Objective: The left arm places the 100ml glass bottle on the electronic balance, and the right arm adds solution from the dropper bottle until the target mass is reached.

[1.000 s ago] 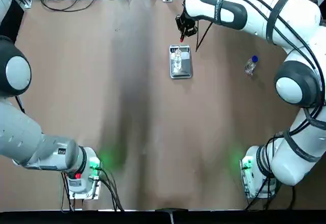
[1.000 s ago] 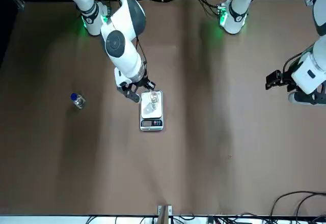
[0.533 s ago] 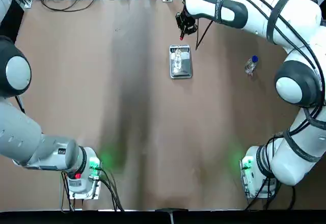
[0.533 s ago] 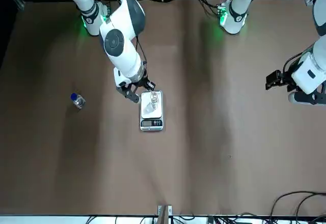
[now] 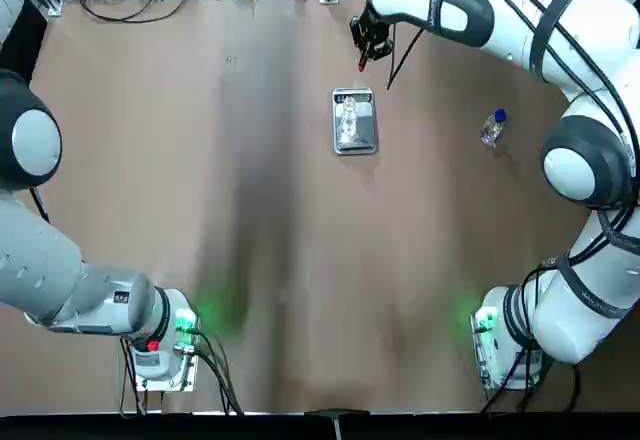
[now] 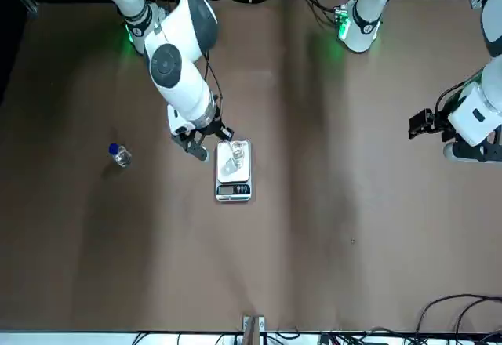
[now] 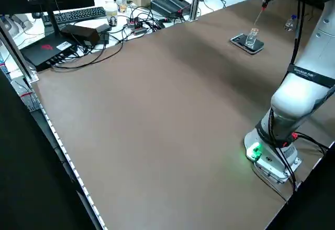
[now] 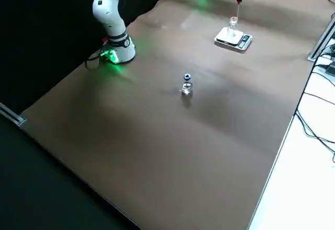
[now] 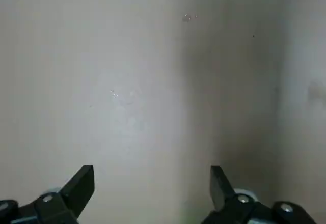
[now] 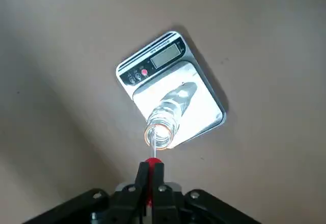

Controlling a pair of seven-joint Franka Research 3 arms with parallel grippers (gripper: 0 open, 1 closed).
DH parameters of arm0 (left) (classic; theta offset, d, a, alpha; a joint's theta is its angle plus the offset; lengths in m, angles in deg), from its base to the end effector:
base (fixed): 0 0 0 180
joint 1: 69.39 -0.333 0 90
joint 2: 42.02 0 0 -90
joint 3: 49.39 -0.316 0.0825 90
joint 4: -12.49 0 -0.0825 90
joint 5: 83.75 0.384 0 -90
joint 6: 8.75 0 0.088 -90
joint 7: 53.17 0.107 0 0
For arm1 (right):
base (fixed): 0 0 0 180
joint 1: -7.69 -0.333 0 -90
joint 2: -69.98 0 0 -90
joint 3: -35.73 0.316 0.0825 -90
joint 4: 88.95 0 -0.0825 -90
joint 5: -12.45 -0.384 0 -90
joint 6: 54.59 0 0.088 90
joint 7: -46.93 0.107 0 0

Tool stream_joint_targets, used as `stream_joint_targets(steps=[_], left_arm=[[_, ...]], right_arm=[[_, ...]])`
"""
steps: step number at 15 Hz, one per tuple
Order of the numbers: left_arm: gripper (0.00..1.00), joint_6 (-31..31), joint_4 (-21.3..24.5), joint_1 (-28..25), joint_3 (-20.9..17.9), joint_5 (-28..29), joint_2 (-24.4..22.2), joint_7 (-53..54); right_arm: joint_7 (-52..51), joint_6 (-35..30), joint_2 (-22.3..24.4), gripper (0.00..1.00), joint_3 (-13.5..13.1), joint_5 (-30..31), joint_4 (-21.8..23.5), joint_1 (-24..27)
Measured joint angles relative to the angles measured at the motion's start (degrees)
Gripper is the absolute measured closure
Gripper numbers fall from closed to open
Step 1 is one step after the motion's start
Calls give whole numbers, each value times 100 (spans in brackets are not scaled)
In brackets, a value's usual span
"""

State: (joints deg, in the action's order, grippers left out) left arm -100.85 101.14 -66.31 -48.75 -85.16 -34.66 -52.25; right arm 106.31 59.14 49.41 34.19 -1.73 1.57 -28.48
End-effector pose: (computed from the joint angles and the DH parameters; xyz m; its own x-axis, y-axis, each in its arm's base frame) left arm 0.5919 -0.0407 0.5650 0.9945 -0.0798 -0.0678 -0.0782 -0.9966 0.0270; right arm 0.5411 0.3949 0.4375 0.8588 -0.4830 -0.1706 -0.5065 -0.8504 -0.1424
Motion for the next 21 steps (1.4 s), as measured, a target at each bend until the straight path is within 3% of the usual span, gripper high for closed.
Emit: stream_joint_targets(steps=[12,21], left_arm=[[0,-16,0,-49,-3,0,18,-1],[0,-22,-9,-39,0,0,-11,-2]], right_arm=[[-30,-415,272,95,-7,3,-6,361],[-1670,-1333,447,95,-45,79,-7,1740]])
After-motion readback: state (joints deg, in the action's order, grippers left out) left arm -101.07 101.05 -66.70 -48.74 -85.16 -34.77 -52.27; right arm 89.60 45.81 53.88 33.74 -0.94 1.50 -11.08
